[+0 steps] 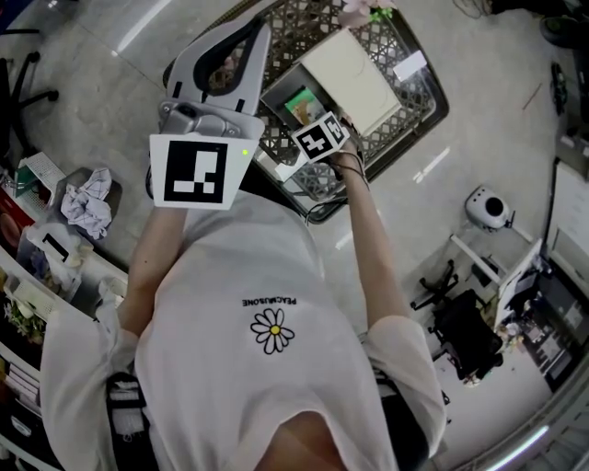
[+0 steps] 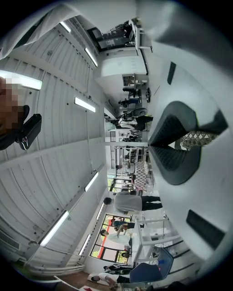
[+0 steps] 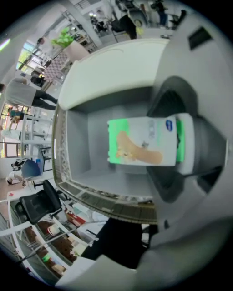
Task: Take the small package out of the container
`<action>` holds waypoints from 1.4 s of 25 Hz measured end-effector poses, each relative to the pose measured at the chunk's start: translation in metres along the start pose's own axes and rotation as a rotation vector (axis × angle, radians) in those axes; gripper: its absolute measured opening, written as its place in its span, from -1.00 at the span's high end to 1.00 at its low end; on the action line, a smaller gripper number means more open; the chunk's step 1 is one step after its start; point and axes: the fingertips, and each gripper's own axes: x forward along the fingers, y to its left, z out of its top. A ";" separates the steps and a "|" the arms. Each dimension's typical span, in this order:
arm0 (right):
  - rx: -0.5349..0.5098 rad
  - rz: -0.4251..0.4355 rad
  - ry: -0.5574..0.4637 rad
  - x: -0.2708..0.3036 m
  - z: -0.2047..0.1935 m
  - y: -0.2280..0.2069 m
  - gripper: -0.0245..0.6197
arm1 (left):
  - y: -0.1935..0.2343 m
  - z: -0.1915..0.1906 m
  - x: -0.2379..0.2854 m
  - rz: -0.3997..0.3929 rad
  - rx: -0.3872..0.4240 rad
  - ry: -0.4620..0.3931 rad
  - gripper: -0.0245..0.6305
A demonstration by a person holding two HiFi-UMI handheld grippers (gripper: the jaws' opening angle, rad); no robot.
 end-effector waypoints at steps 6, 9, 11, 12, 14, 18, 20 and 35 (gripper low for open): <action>0.003 -0.006 0.076 0.001 -0.002 0.000 -0.06 | -0.002 0.001 -0.002 -0.003 -0.004 -0.005 0.85; 0.006 -0.008 0.082 0.000 -0.001 -0.001 -0.06 | -0.004 0.003 0.000 -0.012 -0.007 -0.013 0.85; 0.004 -0.009 0.089 0.000 -0.001 0.000 -0.07 | -0.005 0.004 -0.001 -0.015 -0.012 -0.017 0.85; 0.005 -0.009 0.093 0.001 -0.001 0.000 -0.07 | -0.006 0.004 -0.001 -0.018 -0.010 -0.019 0.85; 0.006 -0.010 0.098 0.002 -0.001 0.000 -0.08 | -0.007 0.006 0.000 -0.023 -0.005 -0.025 0.85; 0.010 -0.015 0.092 0.002 -0.002 -0.003 -0.07 | -0.008 0.011 0.000 -0.030 0.000 -0.031 0.85; 0.012 -0.020 0.086 0.001 -0.003 -0.003 -0.07 | -0.007 0.016 -0.001 -0.031 0.006 -0.040 0.85; 0.133 -0.096 -0.216 -0.090 0.047 -0.013 -0.07 | -0.013 0.051 -0.002 -0.061 0.036 -0.119 0.85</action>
